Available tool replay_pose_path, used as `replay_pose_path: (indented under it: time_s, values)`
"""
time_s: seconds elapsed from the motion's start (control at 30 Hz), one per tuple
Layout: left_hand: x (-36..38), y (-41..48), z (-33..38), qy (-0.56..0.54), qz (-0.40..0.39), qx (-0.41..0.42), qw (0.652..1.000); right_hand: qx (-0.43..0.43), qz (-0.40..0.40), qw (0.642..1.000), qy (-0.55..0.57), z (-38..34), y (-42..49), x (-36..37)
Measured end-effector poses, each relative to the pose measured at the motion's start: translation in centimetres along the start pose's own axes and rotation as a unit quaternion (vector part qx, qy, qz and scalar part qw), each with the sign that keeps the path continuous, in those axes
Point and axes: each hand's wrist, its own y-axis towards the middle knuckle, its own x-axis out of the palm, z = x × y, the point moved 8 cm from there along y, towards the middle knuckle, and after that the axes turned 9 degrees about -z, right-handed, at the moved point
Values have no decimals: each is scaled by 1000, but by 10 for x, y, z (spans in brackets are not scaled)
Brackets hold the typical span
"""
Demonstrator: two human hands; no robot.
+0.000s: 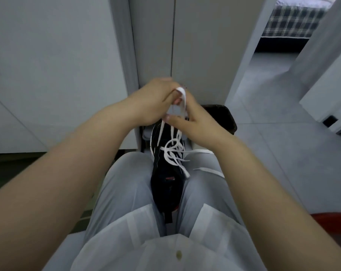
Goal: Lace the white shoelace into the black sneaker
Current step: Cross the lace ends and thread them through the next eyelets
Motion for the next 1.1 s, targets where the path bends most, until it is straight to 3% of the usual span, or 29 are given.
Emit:
replay_pose_path:
  time_s: [0.1,0.2,0.3,0.37,0.5,0.67,0.77,0.87,0.97,1.03,1.1]
  values:
    - [3,2,6,-7,25,20,999,66,-35,996,49,18,5,11]
    - [18,-6,-14,-95,31,-20,995,94,13,993,70,33,-1,2]
    - [57,-23,-43,-295,-8,-97,950,93,74,979,167,36,-5,-10]
    - [89,-34,-50,-362,-64,-115,923,72,108,967,221,31,-6,-17]
    - [117,-36,-39,-235,-121,-71,962,5,152,939,310,2,-10,-38]
    - [91,-30,-33,-194,-102,-57,974,-81,275,835,471,-6,-23,-91]
    - [51,-25,-29,-146,-44,-64,986,-63,319,818,475,13,-33,-100]
    - [16,-20,-20,-150,34,-53,987,-18,300,870,391,25,-31,-85]
    - [2,-13,2,-127,67,-9,990,26,175,962,209,10,-26,-51]
    - [-4,-9,20,-110,78,26,990,10,63,987,150,-5,-21,-24]
    - [-11,-5,33,-106,91,48,989,7,26,992,120,-14,-19,-11]
